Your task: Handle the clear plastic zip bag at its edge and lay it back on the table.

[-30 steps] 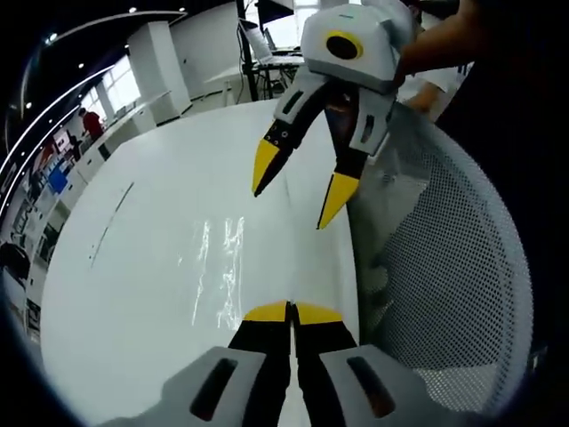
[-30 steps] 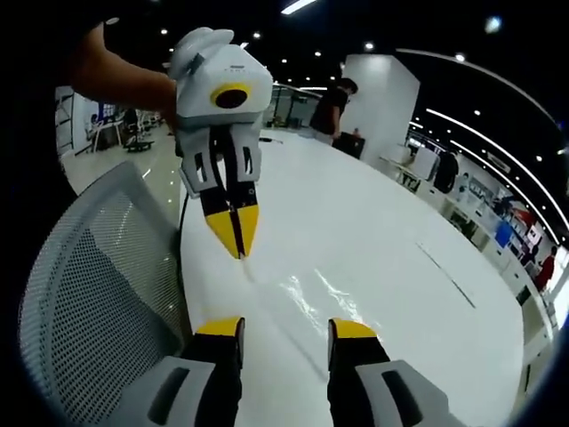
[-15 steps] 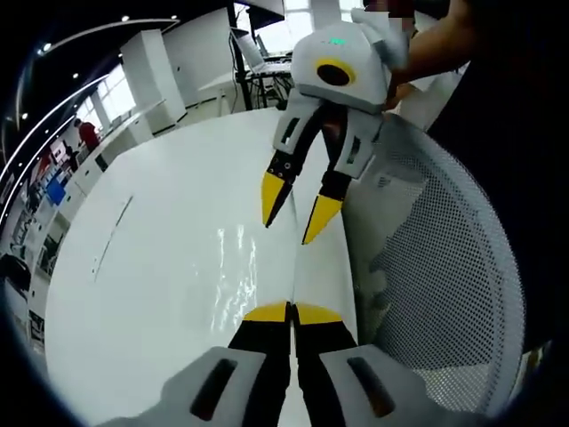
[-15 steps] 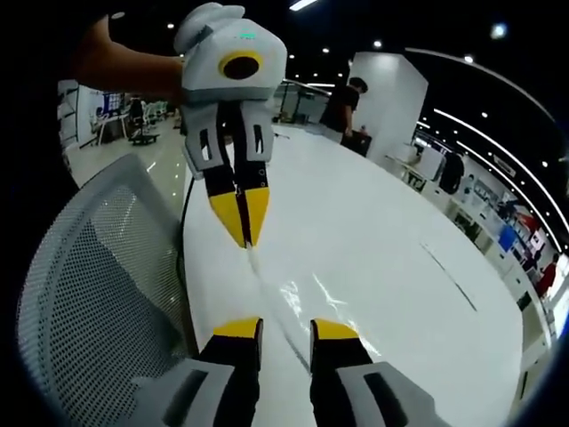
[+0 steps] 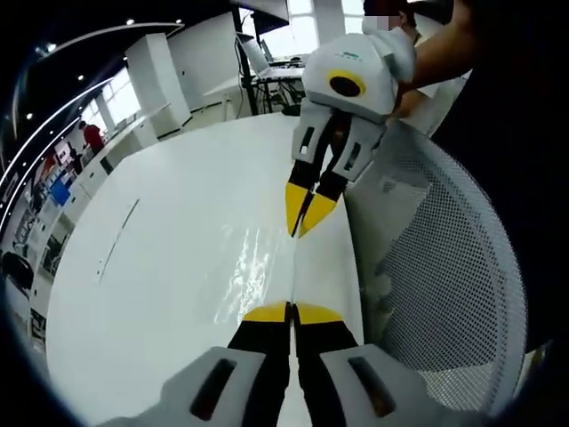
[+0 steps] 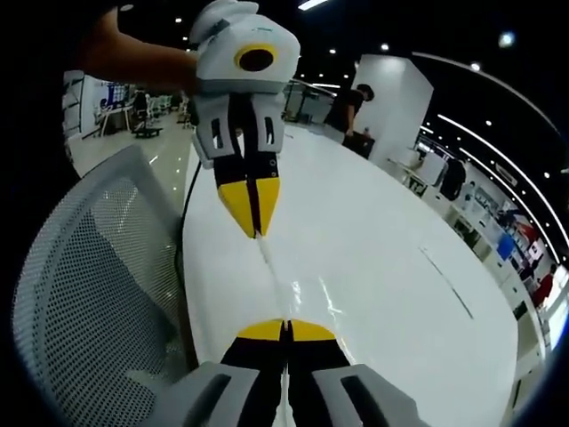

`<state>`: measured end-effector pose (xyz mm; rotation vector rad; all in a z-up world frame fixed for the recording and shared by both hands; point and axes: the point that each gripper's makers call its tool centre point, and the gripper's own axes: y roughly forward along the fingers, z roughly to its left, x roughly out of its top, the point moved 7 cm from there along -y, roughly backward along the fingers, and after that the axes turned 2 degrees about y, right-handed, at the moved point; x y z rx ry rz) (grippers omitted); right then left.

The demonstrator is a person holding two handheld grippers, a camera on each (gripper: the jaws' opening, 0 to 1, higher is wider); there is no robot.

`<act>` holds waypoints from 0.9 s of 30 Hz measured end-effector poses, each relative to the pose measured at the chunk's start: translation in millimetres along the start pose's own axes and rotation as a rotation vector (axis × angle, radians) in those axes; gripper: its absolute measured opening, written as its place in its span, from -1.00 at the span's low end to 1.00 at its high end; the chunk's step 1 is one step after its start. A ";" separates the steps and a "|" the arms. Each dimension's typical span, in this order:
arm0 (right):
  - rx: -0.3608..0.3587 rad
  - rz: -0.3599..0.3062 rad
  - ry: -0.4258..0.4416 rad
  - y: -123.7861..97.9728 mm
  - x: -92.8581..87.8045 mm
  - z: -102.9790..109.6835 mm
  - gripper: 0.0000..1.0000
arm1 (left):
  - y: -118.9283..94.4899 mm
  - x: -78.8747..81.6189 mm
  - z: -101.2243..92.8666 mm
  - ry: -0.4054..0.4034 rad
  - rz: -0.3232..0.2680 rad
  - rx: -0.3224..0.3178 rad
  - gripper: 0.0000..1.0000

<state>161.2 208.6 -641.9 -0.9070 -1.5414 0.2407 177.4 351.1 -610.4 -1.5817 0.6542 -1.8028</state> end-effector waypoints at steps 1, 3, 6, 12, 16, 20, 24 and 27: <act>0.000 -0.002 -0.003 -0.3 0.5 -0.2 -1.00 | -0.6 -0.4 0.4 0.005 -0.005 0.001 -1.00; 0.003 -0.002 -0.007 -0.7 0.9 -0.8 -1.00 | -1.6 0.1 2.2 0.030 -0.019 0.013 -1.00; 0.004 0.002 -0.020 -0.8 1.6 -1.6 -1.00 | -2.1 0.6 4.6 0.067 -0.028 0.032 -0.80; 0.011 0.008 -0.035 -0.3 3.2 -2.2 -1.00 | 0.2 -1.0 6.7 0.134 -0.006 0.042 -0.63; 0.013 0.010 -0.044 -0.5 3.8 -2.3 -1.00 | 1.8 -1.6 7.3 0.174 0.011 0.050 -0.58; 0.015 0.014 -0.055 -0.9 4.7 -3.4 -1.00 | 2.3 -0.8 8.3 0.201 0.023 0.059 -0.59; 0.014 0.014 -0.056 -1.3 6.2 -3.8 -1.00 | 2.9 0.8 7.7 0.214 0.022 0.056 -0.61; 0.016 0.013 -0.060 -0.7 7.3 -3.3 -1.00 | 4.6 0.6 8.0 0.232 0.032 0.053 -0.63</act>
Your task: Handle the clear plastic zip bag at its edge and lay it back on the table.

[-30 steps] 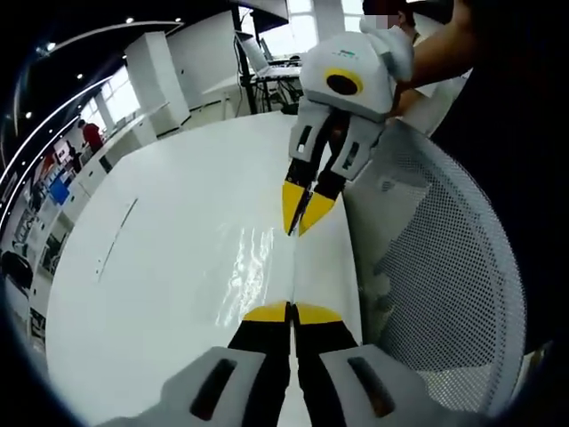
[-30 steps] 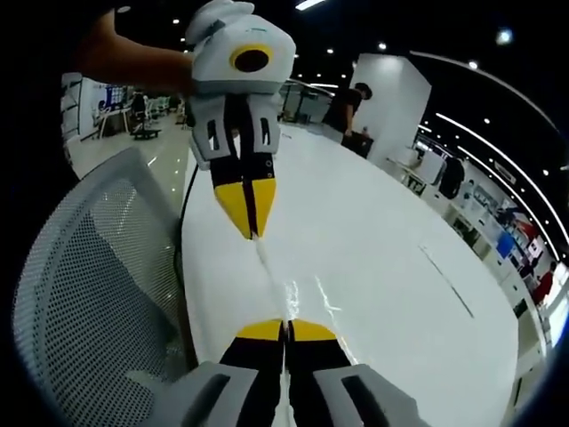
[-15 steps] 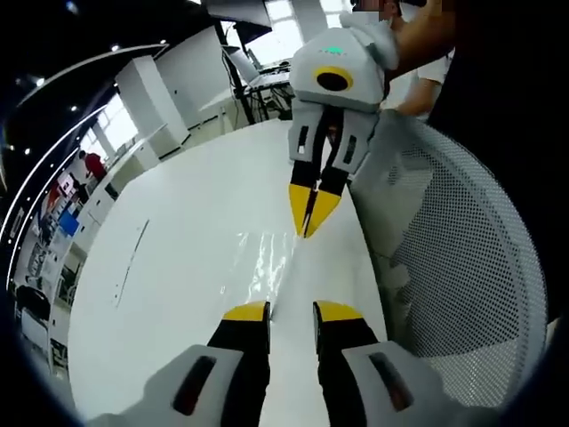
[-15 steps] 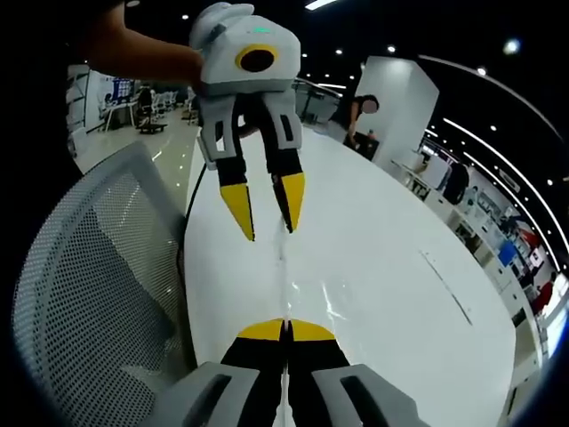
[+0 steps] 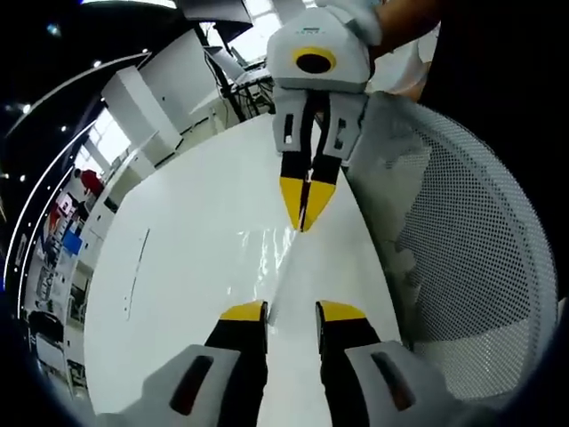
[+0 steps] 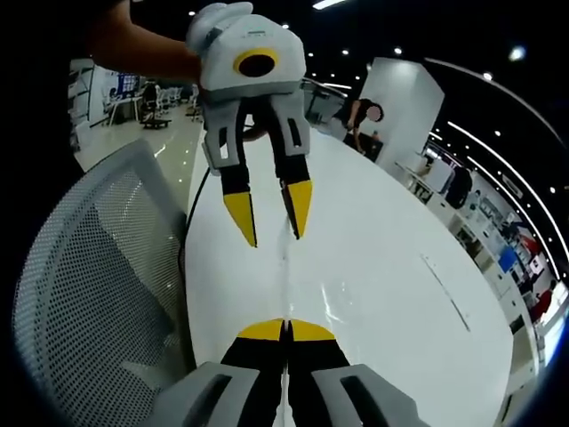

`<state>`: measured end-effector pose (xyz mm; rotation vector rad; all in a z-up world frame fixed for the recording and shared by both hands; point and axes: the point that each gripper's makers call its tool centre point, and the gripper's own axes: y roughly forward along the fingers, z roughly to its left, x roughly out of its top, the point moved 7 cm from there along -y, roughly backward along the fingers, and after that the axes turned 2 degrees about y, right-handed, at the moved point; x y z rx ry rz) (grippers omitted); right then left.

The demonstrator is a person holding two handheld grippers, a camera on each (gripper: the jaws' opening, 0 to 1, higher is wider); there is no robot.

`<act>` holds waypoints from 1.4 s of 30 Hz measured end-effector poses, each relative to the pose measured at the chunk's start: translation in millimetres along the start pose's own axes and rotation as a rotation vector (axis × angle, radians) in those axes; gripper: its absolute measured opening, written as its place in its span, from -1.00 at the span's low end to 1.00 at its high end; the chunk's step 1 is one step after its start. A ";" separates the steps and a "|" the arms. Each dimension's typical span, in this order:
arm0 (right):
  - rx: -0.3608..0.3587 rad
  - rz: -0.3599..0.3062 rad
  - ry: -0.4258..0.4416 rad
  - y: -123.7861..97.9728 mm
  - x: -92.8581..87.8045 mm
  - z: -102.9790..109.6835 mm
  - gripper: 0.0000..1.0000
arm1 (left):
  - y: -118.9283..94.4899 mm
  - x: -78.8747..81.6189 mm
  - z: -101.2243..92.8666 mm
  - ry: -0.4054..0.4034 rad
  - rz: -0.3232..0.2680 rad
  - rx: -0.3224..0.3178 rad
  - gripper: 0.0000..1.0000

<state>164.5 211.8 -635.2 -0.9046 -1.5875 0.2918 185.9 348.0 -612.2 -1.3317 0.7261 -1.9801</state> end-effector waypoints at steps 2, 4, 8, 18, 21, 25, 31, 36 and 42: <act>0.003 0.002 -0.004 0.4 0.5 0.5 -1.00 | 0.5 0.1 0.8 0.009 0.003 0.003 -0.64; 0.003 0.001 -0.007 0.6 1.0 0.7 -1.00 | 1.5 -0.1 2.0 0.014 0.005 0.002 -0.66; 0.011 0.000 -0.019 0.7 2.8 2.3 -1.00 | 5.6 -0.1 4.3 0.032 0.022 -0.005 -0.71; 0.011 0.002 -0.033 0.8 4.7 2.7 -1.00 | 11.0 -8.2 2.3 0.017 0.066 -0.054 -1.00; 0.011 0.003 -0.031 0.6 4.4 3.2 -1.00 | 10.7 -8.1 2.8 0.013 0.064 -0.046 -1.00; 0.005 0.000 -0.016 0.1 3.8 3.8 -1.00 | 9.4 -7.6 3.2 -0.006 0.062 -0.039 -1.00; -0.005 -0.009 0.003 -1.8 2.8 3.2 -0.93 | 6.5 -4.5 -0.3 -0.021 0.041 -0.052 -1.00; -0.026 -0.048 0.004 -5.2 7.3 0.0 -0.70 | 5.4 -1.2 -2.6 -0.006 0.036 -0.052 -1.00; -0.032 -0.067 0.010 -6.7 12.0 -4.7 -0.47 | 4.2 1.1 -1.7 -0.024 0.037 -0.042 -1.00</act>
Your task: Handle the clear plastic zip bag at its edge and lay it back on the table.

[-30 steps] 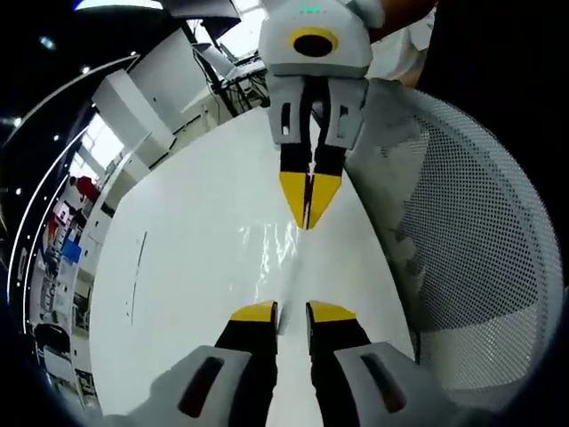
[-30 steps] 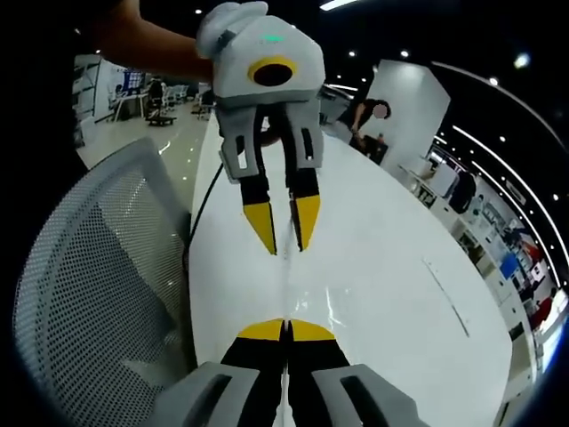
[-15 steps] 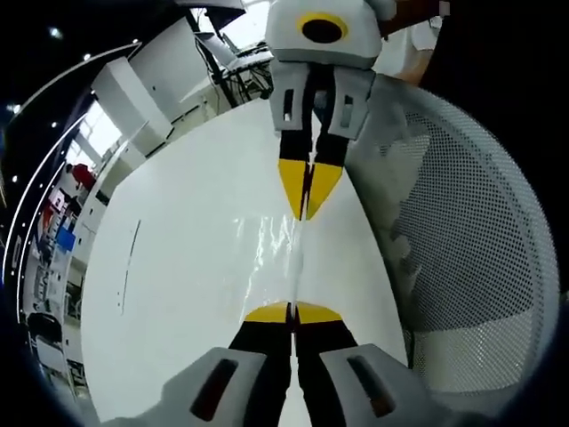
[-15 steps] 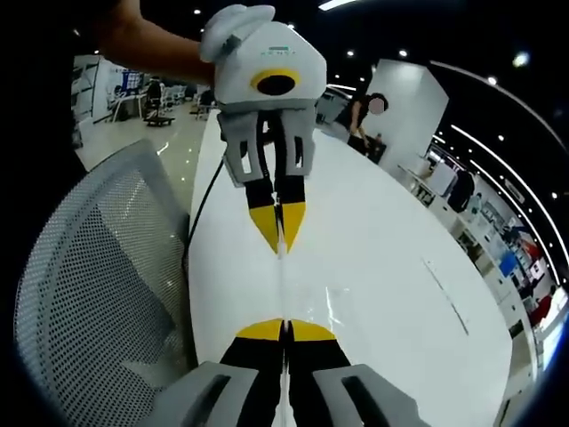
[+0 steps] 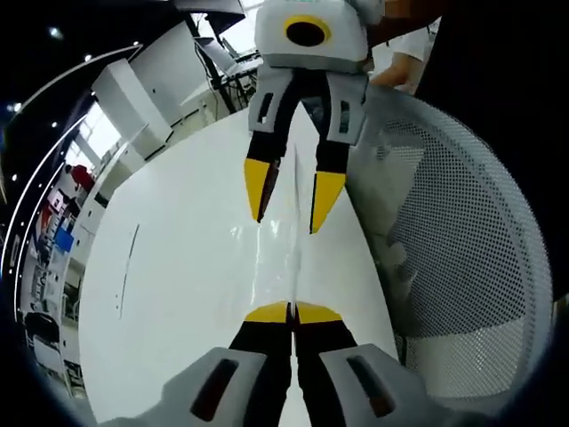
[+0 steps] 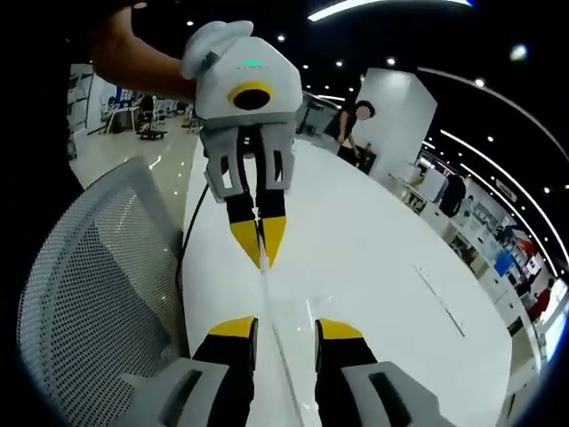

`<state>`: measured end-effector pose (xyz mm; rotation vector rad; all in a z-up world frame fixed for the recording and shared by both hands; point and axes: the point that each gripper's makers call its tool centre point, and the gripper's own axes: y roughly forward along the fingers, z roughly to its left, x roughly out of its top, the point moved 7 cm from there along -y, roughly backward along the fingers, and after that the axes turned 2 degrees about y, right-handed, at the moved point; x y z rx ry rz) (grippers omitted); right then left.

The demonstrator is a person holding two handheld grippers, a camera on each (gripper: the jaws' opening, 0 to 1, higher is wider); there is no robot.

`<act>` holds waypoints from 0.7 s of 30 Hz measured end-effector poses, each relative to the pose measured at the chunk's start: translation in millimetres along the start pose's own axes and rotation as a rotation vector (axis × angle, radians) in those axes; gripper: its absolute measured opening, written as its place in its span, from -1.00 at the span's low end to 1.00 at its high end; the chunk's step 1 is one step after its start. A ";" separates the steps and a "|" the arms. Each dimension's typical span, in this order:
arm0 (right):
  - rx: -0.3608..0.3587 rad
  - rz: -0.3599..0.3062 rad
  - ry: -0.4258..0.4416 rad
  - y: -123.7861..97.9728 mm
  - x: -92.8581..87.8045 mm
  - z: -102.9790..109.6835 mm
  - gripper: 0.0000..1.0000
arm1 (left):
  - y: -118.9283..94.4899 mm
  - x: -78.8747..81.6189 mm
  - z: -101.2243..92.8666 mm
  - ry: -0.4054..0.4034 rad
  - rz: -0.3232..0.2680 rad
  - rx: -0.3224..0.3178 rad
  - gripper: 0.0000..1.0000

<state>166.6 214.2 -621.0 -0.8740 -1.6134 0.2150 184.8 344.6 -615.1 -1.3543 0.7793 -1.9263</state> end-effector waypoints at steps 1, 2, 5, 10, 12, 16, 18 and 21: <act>-0.001 -0.003 -0.001 -0.3 0.4 -0.9 -0.46 | -0.5 0.0 0.8 -0.007 0.003 0.007 -1.00; -0.003 -0.007 0.001 -0.8 1.0 -1.9 -0.46 | -0.9 0.3 1.4 -0.009 0.000 0.013 -1.00; -0.008 -0.018 0.013 -2.0 3.0 -4.6 -0.46 | -2.3 1.1 1.5 -0.026 -0.007 0.017 -1.00; -0.014 -0.031 0.023 -3.1 6.4 -7.5 -0.45 | -3.4 0.6 1.9 -0.030 -0.010 0.023 -1.00; -0.016 -0.039 0.027 -3.4 8.4 -8.4 -0.46 | -3.8 1.1 2.1 -0.034 -0.011 0.024 -1.00; -0.029 -0.062 0.036 -3.6 14.2 -11.2 -0.48 | -4.5 2.8 3.3 -0.034 -0.010 0.027 -1.00; -0.025 -0.075 0.048 -2.8 16.0 -11.8 -0.47 | -4.5 4.0 4.2 -0.036 -0.010 0.029 -1.00; -0.021 -0.084 0.051 -1.9 17.1 -10.7 -0.49 | -4.0 5.0 5.0 -0.033 -0.010 0.027 -1.00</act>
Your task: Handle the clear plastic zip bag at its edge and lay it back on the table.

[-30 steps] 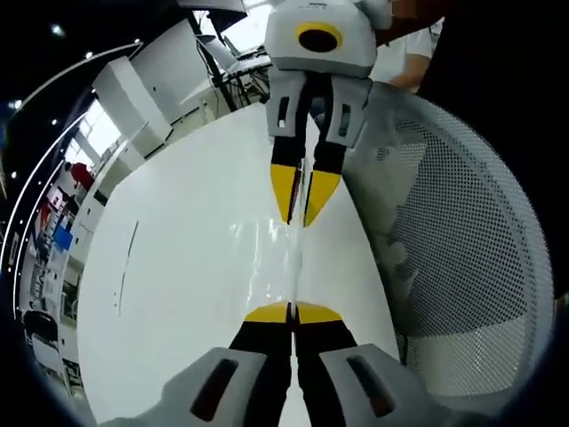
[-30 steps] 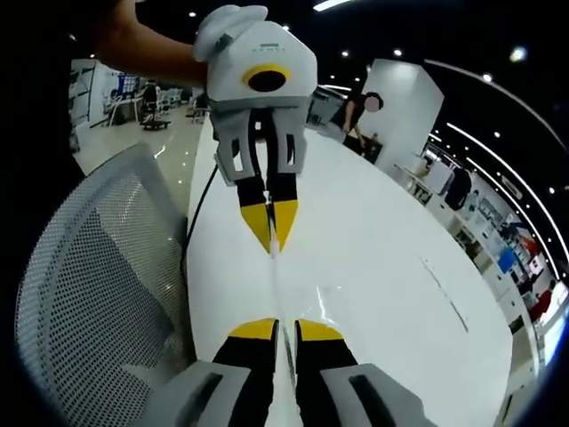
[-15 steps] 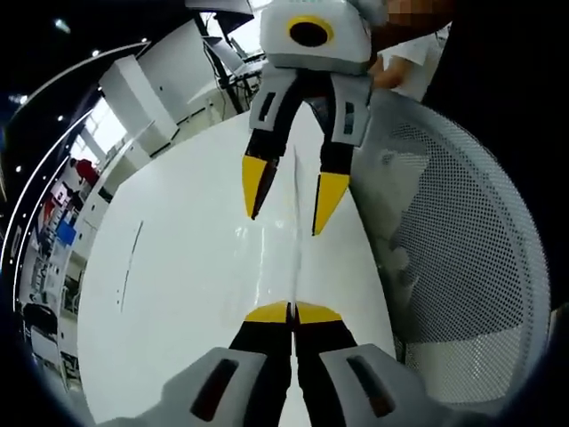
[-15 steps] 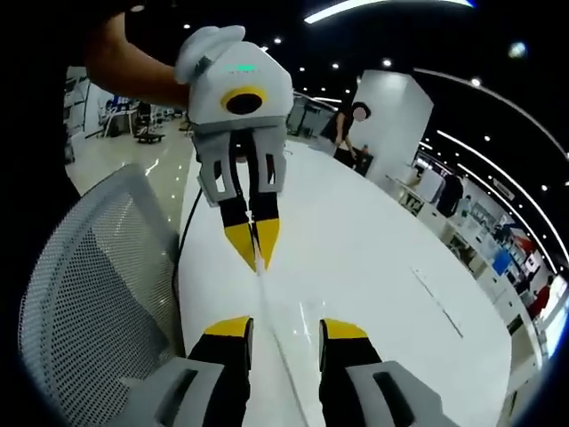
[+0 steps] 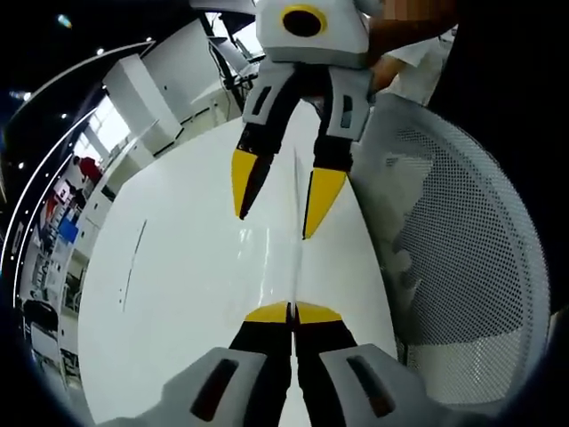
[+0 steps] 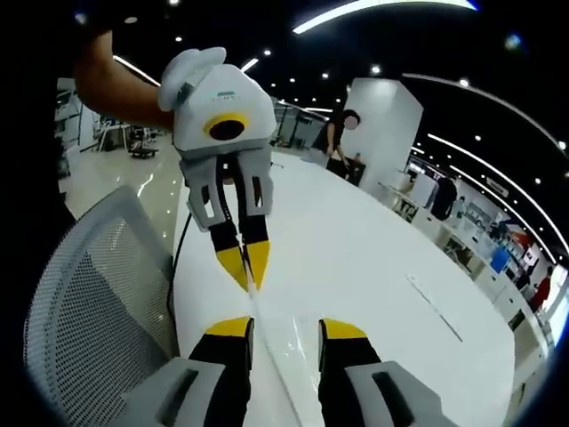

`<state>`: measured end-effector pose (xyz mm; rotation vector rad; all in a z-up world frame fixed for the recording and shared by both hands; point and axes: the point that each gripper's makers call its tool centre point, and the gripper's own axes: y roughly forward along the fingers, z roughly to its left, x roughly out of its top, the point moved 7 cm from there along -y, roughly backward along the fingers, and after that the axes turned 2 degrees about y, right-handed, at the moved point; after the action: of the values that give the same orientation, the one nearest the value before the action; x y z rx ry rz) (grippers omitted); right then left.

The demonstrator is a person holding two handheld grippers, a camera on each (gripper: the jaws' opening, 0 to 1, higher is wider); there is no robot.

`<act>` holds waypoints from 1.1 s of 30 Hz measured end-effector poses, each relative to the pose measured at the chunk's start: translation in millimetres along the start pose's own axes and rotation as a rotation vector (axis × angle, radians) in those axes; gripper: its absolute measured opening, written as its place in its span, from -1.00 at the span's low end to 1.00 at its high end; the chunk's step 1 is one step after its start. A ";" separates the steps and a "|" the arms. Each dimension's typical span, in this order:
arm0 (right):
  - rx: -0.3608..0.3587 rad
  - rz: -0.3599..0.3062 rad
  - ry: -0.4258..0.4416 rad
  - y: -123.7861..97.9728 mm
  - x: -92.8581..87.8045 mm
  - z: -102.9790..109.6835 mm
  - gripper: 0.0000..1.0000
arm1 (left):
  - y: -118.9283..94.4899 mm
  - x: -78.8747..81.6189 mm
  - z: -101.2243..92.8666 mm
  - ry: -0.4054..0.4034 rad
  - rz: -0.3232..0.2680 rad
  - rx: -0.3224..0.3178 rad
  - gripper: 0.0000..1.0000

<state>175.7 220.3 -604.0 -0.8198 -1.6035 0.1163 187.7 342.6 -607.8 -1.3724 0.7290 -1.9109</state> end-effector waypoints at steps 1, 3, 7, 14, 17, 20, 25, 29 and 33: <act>0.004 0.002 -0.002 0.6 0.1 1.0 -0.49 | 0.1 0.2 0.5 0.003 0.000 0.002 -1.00; 0.013 0.001 -0.004 1.5 0.9 2.8 -0.51 | 0.3 0.1 1.0 0.002 -0.002 0.002 -1.00; 0.025 -0.010 -0.005 3.2 4.5 5.4 -0.57 | 0.6 -0.8 1.3 0.003 -0.001 0.000 -1.00; 0.065 -0.019 0.003 7.4 10.1 10.5 -0.72 | 1.2 -1.7 1.1 -0.002 -0.002 0.002 -1.00; 0.077 -0.015 -0.006 8.8 10.6 12.9 -0.73 | 1.5 -2.3 1.0 0.003 0.000 0.003 -1.00; 0.081 -0.015 -0.011 10.1 11.1 13.9 -0.76 | 1.8 -1.2 0.1 0.007 -0.002 -0.003 -1.00; 0.101 0.003 -0.036 12.5 11.5 16.3 -0.88 | 2.1 0.2 -0.4 0.013 -0.003 -0.009 -1.00; 0.108 0.002 -0.035 13.4 13.2 16.9 -0.93 | 2.4 0.5 -1.9 0.016 -0.004 -0.016 -1.00; 0.117 0.005 -0.044 15.2 13.9 18.5 -0.93 | 2.9 1.0 -3.2 0.020 -0.005 -0.022 -1.00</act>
<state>166.0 246.1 -604.5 -0.7351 -1.6206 0.2310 184.9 340.2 -610.3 -1.3707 0.7590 -1.9284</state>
